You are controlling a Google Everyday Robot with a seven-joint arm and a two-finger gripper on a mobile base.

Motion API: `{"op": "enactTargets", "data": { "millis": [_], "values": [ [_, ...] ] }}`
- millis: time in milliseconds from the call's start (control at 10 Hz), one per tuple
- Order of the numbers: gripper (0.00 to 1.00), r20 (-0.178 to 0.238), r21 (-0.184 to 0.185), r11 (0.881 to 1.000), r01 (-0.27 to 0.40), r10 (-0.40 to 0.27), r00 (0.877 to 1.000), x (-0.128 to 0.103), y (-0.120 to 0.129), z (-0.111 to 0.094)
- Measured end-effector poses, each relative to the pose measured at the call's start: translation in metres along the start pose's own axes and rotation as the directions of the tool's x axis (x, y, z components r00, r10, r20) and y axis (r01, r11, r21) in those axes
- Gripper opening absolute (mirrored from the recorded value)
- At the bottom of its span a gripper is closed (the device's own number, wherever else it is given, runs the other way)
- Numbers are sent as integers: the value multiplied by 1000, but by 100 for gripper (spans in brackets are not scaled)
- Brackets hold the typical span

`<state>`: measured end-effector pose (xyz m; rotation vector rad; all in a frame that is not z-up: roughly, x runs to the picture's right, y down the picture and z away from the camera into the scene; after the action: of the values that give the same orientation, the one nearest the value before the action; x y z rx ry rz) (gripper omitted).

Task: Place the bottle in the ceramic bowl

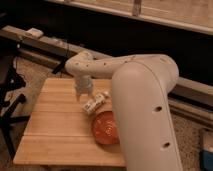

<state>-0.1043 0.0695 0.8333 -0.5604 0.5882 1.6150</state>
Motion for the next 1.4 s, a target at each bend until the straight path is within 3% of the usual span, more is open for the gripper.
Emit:
{"op": "enactTargets", "data": {
  "millis": [700, 1000, 1400],
  "values": [
    [65, 15, -55, 989, -137, 138, 990, -17, -8, 32],
    [65, 9, -54, 982, -182, 182, 983, -29, -19, 47],
    [65, -7, -44, 980, -194, 194, 981, -40, -23, 65]
  ]
}}
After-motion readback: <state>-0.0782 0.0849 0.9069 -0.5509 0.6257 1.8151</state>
